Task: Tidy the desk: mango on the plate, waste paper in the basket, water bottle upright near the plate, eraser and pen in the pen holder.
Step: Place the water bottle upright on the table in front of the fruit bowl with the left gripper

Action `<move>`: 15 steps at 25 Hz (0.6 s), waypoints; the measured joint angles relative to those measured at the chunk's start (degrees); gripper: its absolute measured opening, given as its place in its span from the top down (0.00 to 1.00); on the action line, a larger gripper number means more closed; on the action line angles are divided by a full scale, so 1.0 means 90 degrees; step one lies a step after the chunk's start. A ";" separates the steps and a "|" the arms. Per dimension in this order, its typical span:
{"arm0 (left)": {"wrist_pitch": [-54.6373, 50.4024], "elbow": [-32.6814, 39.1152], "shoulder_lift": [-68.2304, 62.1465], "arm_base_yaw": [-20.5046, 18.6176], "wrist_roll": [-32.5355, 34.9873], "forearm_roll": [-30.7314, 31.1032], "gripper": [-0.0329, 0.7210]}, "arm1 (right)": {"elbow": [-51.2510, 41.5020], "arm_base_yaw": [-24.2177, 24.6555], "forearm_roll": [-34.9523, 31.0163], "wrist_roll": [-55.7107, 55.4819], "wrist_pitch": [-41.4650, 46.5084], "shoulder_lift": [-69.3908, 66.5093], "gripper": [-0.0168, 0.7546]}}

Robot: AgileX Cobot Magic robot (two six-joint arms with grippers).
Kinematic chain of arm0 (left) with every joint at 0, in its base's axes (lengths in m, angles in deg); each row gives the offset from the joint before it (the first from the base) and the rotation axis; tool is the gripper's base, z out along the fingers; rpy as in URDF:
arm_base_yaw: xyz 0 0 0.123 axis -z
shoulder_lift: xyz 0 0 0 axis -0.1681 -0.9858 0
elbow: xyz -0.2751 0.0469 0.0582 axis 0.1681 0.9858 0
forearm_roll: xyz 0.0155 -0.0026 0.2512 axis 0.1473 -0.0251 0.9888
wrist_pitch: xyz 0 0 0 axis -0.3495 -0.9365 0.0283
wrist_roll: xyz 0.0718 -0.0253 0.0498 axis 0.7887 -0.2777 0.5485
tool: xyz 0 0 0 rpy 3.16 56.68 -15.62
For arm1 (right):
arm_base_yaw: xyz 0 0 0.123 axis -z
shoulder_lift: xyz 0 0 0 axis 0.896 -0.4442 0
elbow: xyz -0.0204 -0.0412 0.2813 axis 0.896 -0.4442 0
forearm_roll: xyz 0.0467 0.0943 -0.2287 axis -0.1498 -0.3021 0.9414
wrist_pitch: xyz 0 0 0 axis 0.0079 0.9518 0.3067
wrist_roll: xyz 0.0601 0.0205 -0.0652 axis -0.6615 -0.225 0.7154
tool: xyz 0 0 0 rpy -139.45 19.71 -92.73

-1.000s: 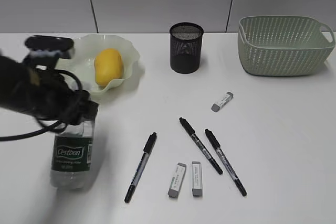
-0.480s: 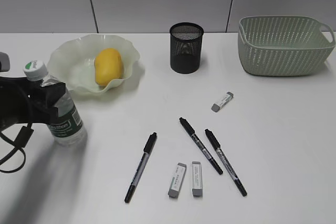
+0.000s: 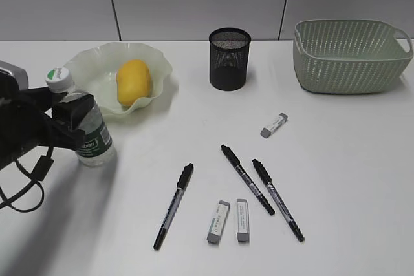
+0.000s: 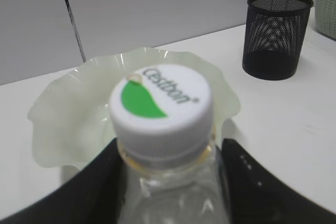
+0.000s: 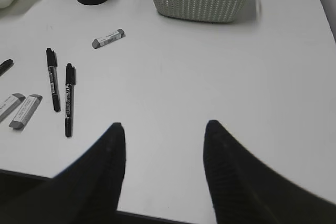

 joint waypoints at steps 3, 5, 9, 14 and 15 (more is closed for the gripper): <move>-0.0410 -0.0013 0.0211 0.0000 0.0000 -0.0018 0.40 | 0.0000 0.0000 0.0000 0.0000 0.0000 0.0000 0.51; -0.0618 -0.0013 0.0336 0.0000 -0.0006 -0.0011 0.37 | 0.0000 0.0000 0.0000 -0.0001 0.0000 0.0000 0.55; -0.0936 -0.0046 0.0453 0.0000 -0.0022 0.0041 0.29 | 0.0000 0.0000 0.0000 -0.0001 0.0000 0.0000 0.64; -0.1481 -0.0344 0.0671 0.0000 -0.0065 0.0049 0.16 | 0.0000 0.0000 0.0000 -0.0007 0.0000 0.0000 0.66; -0.1590 -0.0406 0.0786 0.0000 -0.0065 0.0049 0.15 | 0.0000 0.0000 0.0000 -0.0007 0.0000 0.0000 0.66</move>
